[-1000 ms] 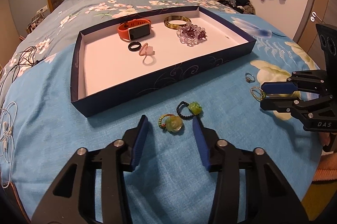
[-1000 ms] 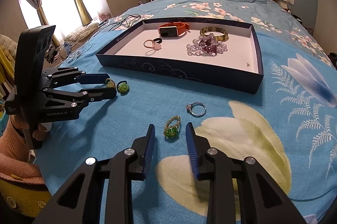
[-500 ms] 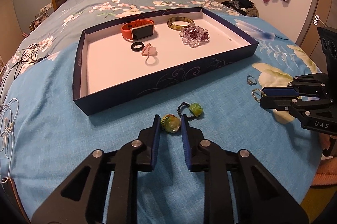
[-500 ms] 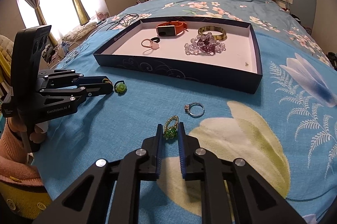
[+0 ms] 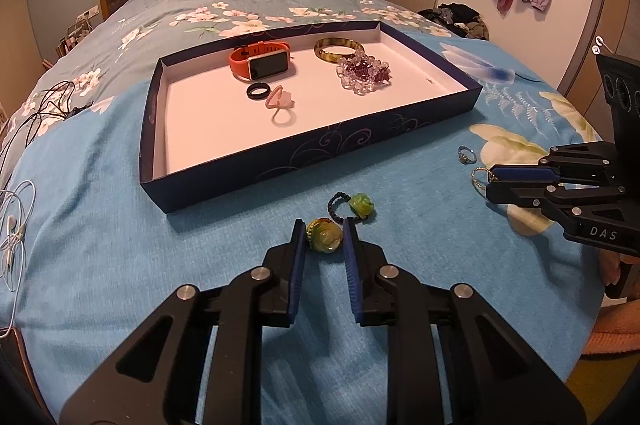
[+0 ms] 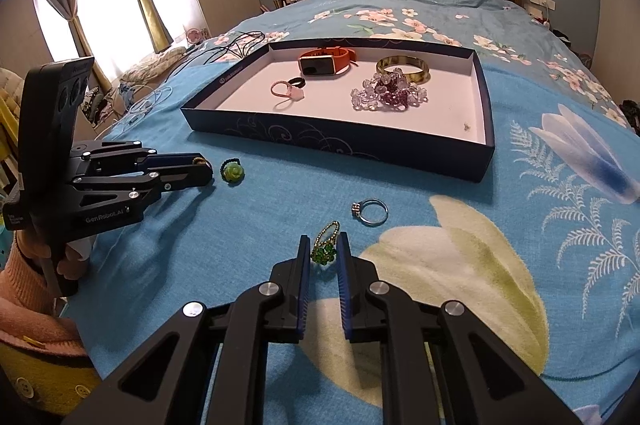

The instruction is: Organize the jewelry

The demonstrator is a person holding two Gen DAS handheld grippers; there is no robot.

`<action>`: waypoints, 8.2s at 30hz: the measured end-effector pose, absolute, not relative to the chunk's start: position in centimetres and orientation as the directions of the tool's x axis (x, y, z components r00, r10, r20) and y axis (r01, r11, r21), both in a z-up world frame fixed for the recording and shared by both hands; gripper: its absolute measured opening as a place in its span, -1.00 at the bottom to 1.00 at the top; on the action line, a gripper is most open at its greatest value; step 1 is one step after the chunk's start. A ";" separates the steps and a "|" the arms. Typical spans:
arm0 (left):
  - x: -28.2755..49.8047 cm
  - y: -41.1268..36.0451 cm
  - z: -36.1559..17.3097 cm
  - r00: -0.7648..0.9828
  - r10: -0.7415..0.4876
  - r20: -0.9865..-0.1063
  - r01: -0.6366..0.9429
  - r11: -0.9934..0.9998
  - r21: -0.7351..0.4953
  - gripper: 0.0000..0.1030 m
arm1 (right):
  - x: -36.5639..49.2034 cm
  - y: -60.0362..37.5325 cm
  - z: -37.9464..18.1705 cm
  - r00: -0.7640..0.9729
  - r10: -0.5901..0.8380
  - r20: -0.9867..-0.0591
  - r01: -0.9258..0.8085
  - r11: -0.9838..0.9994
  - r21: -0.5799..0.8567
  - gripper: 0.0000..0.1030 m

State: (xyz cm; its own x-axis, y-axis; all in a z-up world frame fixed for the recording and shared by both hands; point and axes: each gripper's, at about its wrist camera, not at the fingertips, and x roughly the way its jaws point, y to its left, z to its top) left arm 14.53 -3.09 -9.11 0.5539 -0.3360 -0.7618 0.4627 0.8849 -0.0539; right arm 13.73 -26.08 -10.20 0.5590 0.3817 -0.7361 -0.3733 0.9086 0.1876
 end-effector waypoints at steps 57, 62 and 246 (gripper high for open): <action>15.7 -3.2 -4.0 0.652 -0.389 -0.650 0.473 0.880 -0.052 -0.63 | 17.3 -27.3 -5.1 0.672 0.422 -0.609 -0.397 0.899 0.185 -0.78; 16.6 -3.4 -3.9 0.655 -0.379 -0.653 0.466 0.883 -0.044 -0.63 | 18.1 -27.4 -4.9 0.672 0.421 -0.609 -0.396 0.899 0.185 -0.78; 15.3 -4.5 -9.1 0.522 -0.395 -0.756 0.510 0.855 -0.094 -0.50 | 16.7 -25.2 -10.4 0.577 0.255 -0.776 -0.372 0.928 0.029 -0.68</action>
